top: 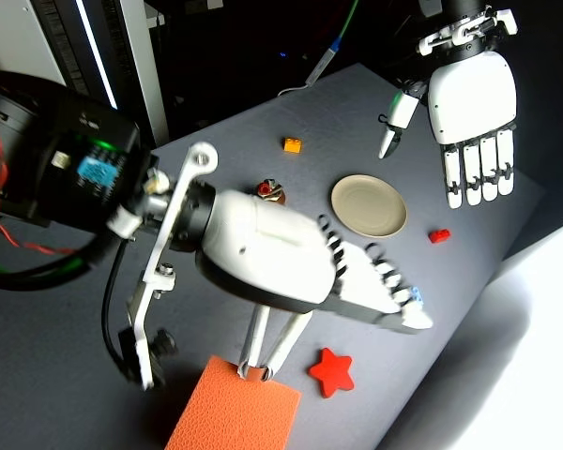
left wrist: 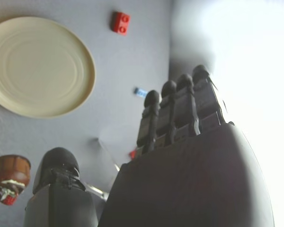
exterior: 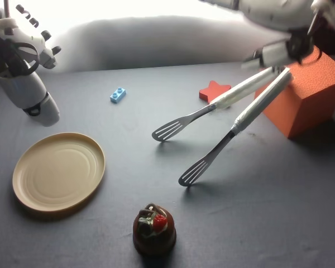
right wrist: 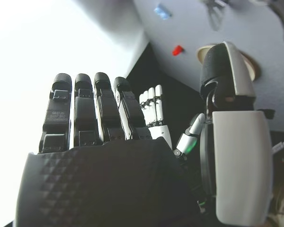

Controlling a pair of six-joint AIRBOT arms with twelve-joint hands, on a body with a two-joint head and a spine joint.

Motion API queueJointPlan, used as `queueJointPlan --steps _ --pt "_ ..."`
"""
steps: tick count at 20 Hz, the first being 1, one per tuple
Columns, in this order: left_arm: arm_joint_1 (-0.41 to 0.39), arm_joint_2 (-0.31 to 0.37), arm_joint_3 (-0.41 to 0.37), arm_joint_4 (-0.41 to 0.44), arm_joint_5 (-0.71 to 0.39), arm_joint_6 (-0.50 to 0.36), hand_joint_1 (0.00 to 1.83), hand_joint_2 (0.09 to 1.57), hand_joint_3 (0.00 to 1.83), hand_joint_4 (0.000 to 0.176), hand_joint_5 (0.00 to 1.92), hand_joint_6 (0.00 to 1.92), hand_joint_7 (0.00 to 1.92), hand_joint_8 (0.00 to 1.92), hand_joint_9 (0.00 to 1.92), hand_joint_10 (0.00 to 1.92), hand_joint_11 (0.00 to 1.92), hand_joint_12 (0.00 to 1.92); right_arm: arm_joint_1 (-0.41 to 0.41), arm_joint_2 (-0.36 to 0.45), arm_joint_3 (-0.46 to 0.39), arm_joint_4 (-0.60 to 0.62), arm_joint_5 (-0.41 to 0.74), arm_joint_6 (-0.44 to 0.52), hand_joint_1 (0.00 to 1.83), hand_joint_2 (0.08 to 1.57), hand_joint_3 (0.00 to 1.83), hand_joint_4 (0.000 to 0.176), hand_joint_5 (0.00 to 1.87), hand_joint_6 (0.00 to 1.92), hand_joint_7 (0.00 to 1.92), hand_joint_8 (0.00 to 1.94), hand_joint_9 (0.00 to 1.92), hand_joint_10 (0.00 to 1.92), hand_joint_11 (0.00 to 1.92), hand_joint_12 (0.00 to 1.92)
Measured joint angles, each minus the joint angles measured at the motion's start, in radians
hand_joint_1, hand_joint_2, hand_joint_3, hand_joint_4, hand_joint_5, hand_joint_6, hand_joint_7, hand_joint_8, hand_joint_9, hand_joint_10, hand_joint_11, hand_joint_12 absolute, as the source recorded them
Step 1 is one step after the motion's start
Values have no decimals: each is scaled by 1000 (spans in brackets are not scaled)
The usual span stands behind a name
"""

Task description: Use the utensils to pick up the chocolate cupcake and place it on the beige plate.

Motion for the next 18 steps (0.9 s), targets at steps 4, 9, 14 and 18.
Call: queueJointPlan --steps 4,9,14,18 --pt "0 6 -6 -1 1 0 134 1043 1 0 59 2 22 3 0 0 0 0 -74 23 -1 -388 101 389 764 981 0 0 0 0 0 0 0 0 0 0" --pt "0 6 -6 -1 0 0 144 1039 0 0 82 7 37 6 7 2 6 3 -1 -3 -2 -306 -105 498 691 964 0 0 0 0 0 0 0 0 0 0" --pt "0 6 -6 -1 1 0 164 1040 0 0 65 0 34 3 11 4 0 0 58 -24 -13 -202 -346 547 603 989 0 0 0 0 0 0 0 0 0 0" --pt "1 6 -6 -1 1 0 114 1046 3 0 33 0 20 0 13 1 3 3 58 -23 -16 -212 -366 561 590 1001 4 0 0 0 0 0 0 0 0 0"
